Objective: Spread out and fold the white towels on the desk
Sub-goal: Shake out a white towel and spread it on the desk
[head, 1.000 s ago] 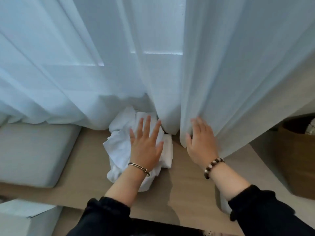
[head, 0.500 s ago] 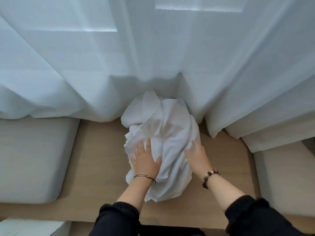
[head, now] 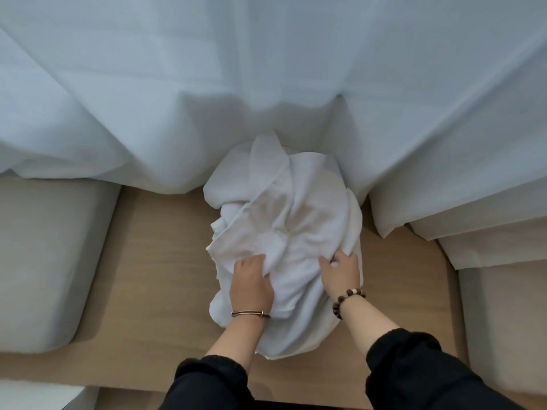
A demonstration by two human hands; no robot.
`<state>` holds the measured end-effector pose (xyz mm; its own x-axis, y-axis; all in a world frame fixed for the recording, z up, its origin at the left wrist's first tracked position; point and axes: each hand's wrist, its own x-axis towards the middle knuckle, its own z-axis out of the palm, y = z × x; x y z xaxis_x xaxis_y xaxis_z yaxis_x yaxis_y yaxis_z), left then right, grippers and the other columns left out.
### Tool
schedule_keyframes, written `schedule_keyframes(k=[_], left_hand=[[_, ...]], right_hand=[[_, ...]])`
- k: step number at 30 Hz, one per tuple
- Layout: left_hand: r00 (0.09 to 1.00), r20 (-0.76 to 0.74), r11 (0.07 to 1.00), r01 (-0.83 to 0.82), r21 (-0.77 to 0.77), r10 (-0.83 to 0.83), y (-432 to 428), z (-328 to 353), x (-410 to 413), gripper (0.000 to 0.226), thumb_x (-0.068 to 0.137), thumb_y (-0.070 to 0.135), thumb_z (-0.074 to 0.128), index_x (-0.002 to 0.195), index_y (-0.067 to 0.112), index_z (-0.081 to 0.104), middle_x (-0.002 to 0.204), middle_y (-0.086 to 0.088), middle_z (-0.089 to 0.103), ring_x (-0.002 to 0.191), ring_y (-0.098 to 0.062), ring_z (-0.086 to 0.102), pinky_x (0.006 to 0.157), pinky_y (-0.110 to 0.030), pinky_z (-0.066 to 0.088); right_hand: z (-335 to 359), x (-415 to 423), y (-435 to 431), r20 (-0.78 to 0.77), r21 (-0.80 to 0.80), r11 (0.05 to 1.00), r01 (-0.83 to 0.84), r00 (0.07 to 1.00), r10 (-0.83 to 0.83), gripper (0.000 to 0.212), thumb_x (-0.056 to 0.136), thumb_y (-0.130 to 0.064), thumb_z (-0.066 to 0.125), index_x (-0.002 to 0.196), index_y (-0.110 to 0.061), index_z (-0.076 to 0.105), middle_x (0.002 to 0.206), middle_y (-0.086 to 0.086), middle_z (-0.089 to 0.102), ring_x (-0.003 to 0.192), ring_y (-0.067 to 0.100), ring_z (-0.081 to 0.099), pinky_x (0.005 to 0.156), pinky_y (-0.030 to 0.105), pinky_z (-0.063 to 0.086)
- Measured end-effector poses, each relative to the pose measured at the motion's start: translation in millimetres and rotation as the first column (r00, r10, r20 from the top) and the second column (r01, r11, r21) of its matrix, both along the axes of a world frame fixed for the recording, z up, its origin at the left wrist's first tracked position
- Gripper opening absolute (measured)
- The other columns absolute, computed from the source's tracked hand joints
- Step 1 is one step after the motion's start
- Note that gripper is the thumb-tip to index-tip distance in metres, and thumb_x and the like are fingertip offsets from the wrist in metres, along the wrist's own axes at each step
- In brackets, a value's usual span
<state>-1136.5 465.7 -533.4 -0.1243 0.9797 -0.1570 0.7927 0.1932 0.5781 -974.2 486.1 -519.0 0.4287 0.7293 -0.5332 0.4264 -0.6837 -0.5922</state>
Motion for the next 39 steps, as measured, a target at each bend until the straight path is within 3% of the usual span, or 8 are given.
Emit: schedule_keyframes(k=[4, 9, 16, 21, 26, 29, 32, 39], left_hand=[[0.999, 0.028, 0.978, 0.012, 0.207, -0.018, 6, 30, 6, 0.008, 0.067, -0.006, 0.065, 0.069, 0.002, 0.065, 0.065, -0.011, 0.063, 0.063, -0.03, 0.061, 0.056, -0.032, 0.045], [0.979, 0.11, 0.925, 0.122, 0.361, -0.172, 20, 72, 14, 0.004, 0.069, 0.002, 0.062, 0.072, 0.002, 0.064, 0.075, -0.007, 0.064, 0.079, -0.027, 0.06, 0.072, -0.037, 0.047], [0.806, 0.577, 0.987, 0.161, -0.005, -0.128, 35, 103, 8, 0.036, 0.086, -0.004, 0.051, 0.065, 0.024, 0.044, 0.057, 0.016, 0.046, 0.055, 0.001, 0.039, 0.056, -0.013, 0.032], [0.8, 0.51, 0.921, 0.389, -0.039, -0.316, 41, 107, 6, 0.029, 0.087, -0.001, 0.053, 0.071, 0.023, 0.049, 0.064, 0.01, 0.048, 0.063, -0.003, 0.045, 0.064, -0.02, 0.035], [0.799, 0.526, 0.923, 0.38, -0.068, -0.29, 34, 108, 6, 0.037, 0.085, -0.001, 0.058, 0.063, 0.027, 0.05, 0.055, 0.018, 0.048, 0.058, 0.0, 0.044, 0.059, -0.017, 0.03], [0.894, 0.376, 0.966, 0.26, 0.012, -0.245, 28, 111, 4, 0.02, 0.079, 0.011, 0.072, 0.098, 0.014, 0.068, 0.096, 0.008, 0.06, 0.098, -0.013, 0.051, 0.082, -0.016, 0.033], [0.897, 0.3, 0.941, 0.339, 0.006, -0.325, 27, 119, -1, 0.09, 0.065, 0.034, 0.083, 0.141, 0.024, 0.037, 0.141, 0.006, 0.034, 0.132, -0.011, 0.025, 0.108, -0.02, 0.017], [0.769, 0.039, 0.77, 0.635, 0.058, -0.638, 51, 182, 23, 0.111, 0.061, 0.055, 0.079, 0.147, 0.033, 0.013, 0.157, 0.01, 0.009, 0.146, -0.015, -0.004, 0.118, -0.036, 0.006]], right_hand=[[36, 4, -9, 0.108, 0.295, 0.954, 0.059, 0.99, -0.095, 0.02, 0.086, -0.005, 0.057, 0.069, -0.002, 0.048, 0.147, 0.01, 0.032, 0.127, 0.021, 0.04, 0.088, 0.016, 0.028], [90, 32, -14, 0.107, 0.475, 0.873, -0.109, 0.992, 0.066, 0.024, 0.073, 0.006, 0.06, 0.057, -0.002, 0.044, 0.13, -0.011, 0.046, 0.114, -0.005, 0.04, 0.085, 0.012, 0.033], [110, 43, -8, -0.209, 0.296, 0.903, -0.313, 0.901, 0.38, 0.021, 0.076, -0.005, 0.068, 0.083, -0.018, 0.053, 0.143, -0.02, 0.037, 0.13, -0.003, 0.036, 0.102, 0.025, 0.036], [92, 24, 0, -0.292, 0.232, 0.765, -0.601, 0.707, 0.644, 0.124, 0.06, -0.021, 0.082, 0.145, -0.051, -0.003, 0.141, -0.042, 0.012, 0.126, -0.019, 0.027, 0.096, 0.008, 0.038], [73, 9, 4, 0.113, 0.315, 0.643, -0.698, 0.7, 0.705, 0.054, 0.078, -0.006, 0.065, 0.127, -0.024, 0.051, 0.138, -0.008, 0.039, 0.131, 0.008, 0.038, 0.1, 0.015, 0.036], [83, 10, 3, 0.169, 0.382, 0.697, -0.608, 0.787, 0.594, 0.031, 0.078, 0.001, 0.063, 0.108, -0.009, 0.065, 0.112, 0.003, 0.059, 0.105, 0.017, 0.057, 0.082, 0.005, 0.035], [112, 18, 1, 0.135, 0.446, 0.723, -0.528, 0.838, 0.529, 0.039, 0.072, 0.011, 0.062, 0.107, -0.007, 0.066, 0.108, 0.004, 0.061, 0.099, 0.01, 0.054, 0.08, -0.002, 0.033], [207, 33, -18, 0.073, 0.519, 0.691, -0.503, 0.832, 0.55, 0.052, 0.067, 0.013, 0.062, 0.108, -0.018, 0.065, 0.108, -0.009, 0.058, 0.102, -0.001, 0.051, 0.084, 0.008, 0.041]])
